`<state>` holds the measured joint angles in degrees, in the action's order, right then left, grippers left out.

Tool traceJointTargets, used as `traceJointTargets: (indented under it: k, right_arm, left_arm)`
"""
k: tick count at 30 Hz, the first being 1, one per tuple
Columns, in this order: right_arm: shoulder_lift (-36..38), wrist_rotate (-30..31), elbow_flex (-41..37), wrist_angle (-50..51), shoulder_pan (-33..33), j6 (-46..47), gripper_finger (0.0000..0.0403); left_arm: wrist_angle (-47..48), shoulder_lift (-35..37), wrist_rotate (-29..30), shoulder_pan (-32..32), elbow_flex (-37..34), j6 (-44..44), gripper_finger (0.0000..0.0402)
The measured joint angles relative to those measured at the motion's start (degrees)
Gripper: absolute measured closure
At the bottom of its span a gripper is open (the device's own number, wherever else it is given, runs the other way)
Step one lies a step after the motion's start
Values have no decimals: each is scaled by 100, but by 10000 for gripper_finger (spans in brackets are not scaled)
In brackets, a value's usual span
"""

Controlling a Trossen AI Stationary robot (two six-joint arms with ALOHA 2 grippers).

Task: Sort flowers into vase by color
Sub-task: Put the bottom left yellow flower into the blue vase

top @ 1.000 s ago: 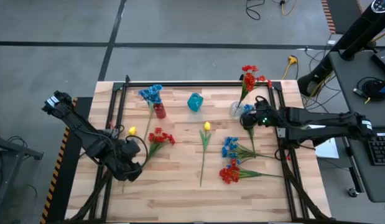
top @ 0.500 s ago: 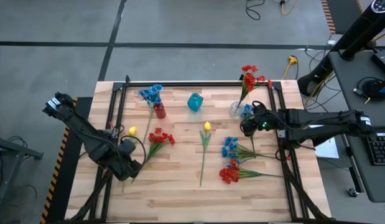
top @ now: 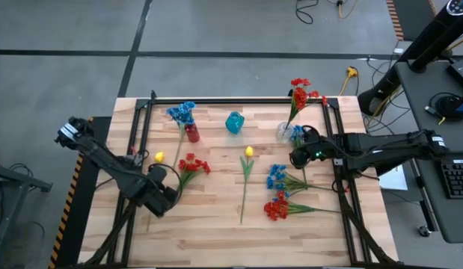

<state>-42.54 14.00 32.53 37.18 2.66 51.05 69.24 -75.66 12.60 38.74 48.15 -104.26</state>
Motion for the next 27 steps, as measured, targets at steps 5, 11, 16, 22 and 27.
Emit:
traceJointTargets:
  k: [5,11,16,22,27]
  right_arm:
    - [0,23,1,-15,-11,-2,163]
    - [0,59,-2,-15,-9,-7,165]
    - [0,59,-2,-15,-9,-10,164]
    - [0,103,-2,-17,-9,-7,163]
    - [0,105,-2,-18,-5,39,163]
  left_arm:
    - [77,-241,-190,-234,-223,-202,99]
    - [-221,-222,-275,-254,-629,-428,100]
    - [-827,-41,-273,-254,-1124,-503,108]
    - [-1175,3,-260,-254,-1527,-733,126]
    - [-1319,-10,-207,-256,-1649,-818,131]
